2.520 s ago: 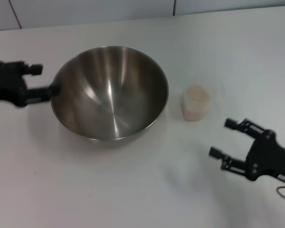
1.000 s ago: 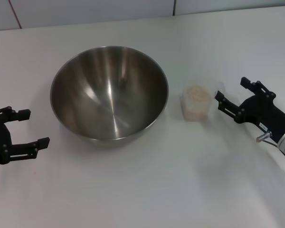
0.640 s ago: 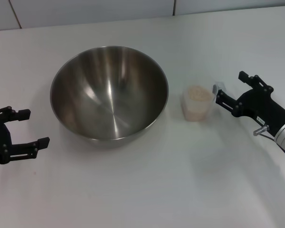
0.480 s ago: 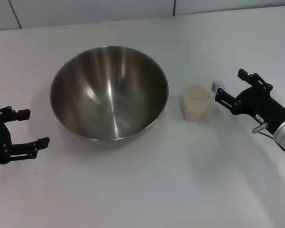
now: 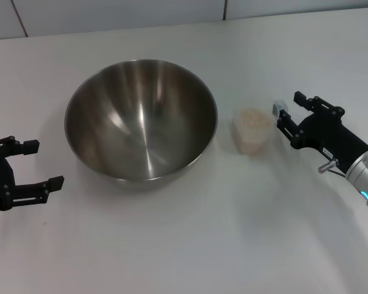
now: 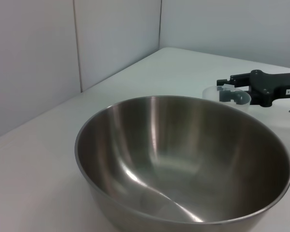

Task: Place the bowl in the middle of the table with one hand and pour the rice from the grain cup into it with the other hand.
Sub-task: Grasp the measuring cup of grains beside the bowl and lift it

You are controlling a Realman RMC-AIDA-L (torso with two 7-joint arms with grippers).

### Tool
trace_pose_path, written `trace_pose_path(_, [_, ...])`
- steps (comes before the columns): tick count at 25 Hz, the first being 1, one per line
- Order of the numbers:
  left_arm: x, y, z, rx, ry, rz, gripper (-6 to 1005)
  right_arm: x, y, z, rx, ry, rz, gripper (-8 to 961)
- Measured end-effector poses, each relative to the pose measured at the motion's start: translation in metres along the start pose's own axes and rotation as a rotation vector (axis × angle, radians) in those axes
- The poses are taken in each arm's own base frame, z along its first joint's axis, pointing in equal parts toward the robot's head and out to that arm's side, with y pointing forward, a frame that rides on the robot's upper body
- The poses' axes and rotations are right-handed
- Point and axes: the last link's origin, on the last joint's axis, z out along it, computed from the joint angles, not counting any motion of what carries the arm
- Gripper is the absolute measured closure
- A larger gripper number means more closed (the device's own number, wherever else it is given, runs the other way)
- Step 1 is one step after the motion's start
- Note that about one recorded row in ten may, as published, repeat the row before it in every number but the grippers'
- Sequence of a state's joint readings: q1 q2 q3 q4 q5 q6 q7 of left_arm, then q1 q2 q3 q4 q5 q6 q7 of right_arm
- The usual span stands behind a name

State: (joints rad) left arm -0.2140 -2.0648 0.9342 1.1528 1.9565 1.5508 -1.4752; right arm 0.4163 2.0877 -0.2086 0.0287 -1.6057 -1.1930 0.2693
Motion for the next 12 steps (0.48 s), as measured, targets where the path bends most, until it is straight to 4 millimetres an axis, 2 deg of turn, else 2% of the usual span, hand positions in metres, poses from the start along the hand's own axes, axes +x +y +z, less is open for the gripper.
trace_pose_path(5, [0.0009, -0.0004, 0.0003, 0.000, 0.001, 0.002, 129, 0.0000, 0.0044, 0.0015, -0.008, -0.001, -0.026, 361])
trace_pose_path(8, [0.0024, -0.0010, 0.0010, -0.002, 0.003, 0.006, 129, -0.0001, 0.0046, 0.0017, -0.008, -0.002, -0.026, 608])
trace_pose_path(12, [0.0028, -0.0011, 0.0016, -0.004, 0.001, 0.007, 130, -0.0001, 0.0047, 0.0017, -0.008, -0.002, -0.025, 770])
